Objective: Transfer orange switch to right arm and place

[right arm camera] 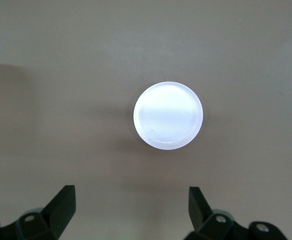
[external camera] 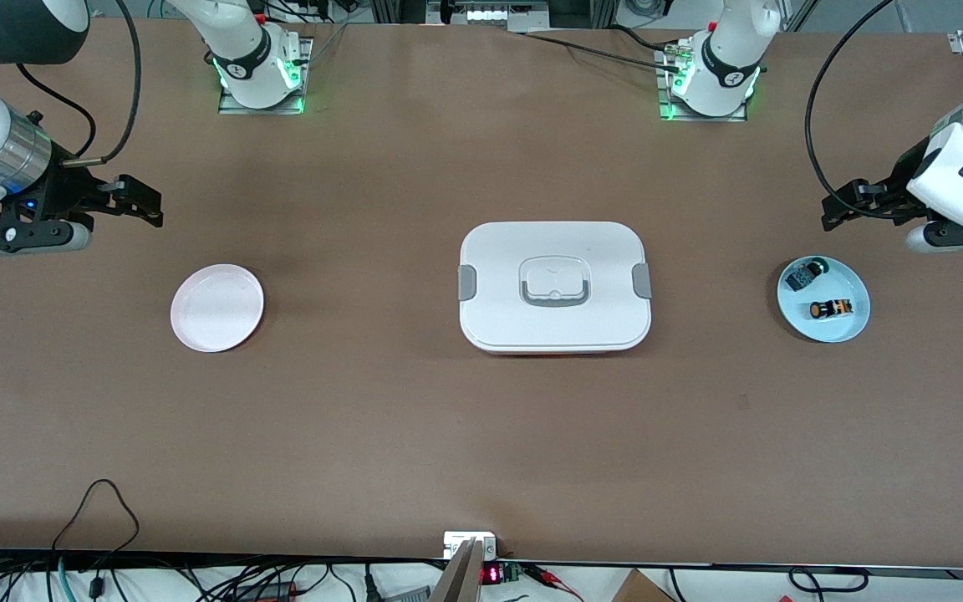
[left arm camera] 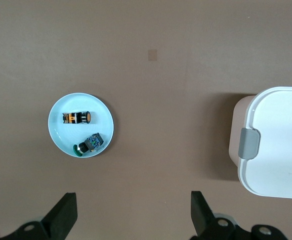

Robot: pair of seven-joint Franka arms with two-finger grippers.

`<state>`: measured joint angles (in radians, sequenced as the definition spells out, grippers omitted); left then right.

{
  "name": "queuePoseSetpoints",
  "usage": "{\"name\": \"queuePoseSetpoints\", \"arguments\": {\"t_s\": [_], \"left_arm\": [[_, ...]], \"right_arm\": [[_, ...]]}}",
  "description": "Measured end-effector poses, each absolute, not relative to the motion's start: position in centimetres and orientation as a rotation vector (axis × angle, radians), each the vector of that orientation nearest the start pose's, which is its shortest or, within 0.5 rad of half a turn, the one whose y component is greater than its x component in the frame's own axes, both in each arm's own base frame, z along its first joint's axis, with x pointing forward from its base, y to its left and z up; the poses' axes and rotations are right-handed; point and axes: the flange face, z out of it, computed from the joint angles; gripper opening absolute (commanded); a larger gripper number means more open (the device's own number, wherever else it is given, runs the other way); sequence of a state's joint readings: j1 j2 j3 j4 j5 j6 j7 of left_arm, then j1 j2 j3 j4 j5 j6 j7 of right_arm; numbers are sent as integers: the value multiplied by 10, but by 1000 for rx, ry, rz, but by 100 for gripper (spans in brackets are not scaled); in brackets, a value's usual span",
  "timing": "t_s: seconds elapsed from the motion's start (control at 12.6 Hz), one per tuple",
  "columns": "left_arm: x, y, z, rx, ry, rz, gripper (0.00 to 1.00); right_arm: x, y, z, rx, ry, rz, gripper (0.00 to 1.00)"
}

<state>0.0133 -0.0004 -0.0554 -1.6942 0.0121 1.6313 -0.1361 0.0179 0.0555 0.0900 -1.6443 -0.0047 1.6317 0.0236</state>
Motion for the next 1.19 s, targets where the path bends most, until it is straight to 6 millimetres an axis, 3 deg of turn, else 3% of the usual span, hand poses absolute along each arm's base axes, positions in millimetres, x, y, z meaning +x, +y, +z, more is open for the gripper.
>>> {"name": "queuePoseSetpoints", "arguments": {"t_s": [0.95,1.19], "left_arm": [[554,-22,571,-3119,-145,100,100],[558,-16,545,-3106,-162,231,100]], "right_arm": [[569,60,564,-3141,-133,107,100],[569,60,564,-3141,-132,107,100]]}}
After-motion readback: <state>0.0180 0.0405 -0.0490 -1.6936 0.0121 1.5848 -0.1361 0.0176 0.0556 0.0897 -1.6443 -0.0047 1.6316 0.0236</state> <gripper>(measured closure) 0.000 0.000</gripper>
